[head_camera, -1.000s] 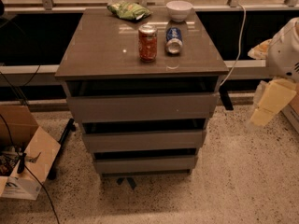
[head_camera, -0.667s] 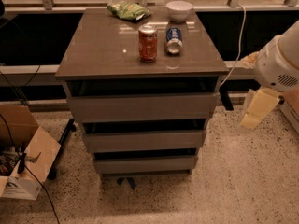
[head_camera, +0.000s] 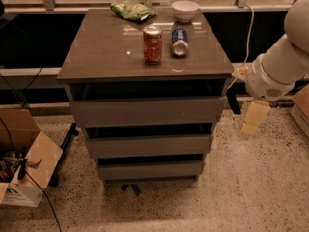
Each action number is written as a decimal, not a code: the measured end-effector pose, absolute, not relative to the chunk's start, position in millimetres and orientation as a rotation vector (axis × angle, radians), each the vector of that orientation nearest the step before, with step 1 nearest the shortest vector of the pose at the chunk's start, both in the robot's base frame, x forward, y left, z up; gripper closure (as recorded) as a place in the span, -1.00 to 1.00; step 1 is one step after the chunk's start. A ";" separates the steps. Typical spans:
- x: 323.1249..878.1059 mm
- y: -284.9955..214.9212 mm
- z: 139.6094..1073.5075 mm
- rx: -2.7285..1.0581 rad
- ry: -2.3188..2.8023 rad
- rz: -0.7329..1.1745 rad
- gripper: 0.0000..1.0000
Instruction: Open top drawer
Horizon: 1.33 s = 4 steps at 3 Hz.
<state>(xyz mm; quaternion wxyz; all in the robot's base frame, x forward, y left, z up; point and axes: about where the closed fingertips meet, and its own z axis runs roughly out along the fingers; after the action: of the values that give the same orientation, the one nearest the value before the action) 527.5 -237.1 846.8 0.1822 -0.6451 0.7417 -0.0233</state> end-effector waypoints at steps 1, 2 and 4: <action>528.1 -238.4 845.5 -1.830 2.090 -0.072 -1.00; 527.2 -235.2 836.7 -1.835 2.111 -0.040 -1.00; 566.5 -210.1 802.5 -1.822 2.124 -0.114 -1.00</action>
Offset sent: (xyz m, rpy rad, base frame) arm -0.0004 0.0044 -0.0213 0.0084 0.0661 -0.0054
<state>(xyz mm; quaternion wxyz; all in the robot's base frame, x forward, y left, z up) 566.5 -210.1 802.5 0.1696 -0.6410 0.7474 -0.0401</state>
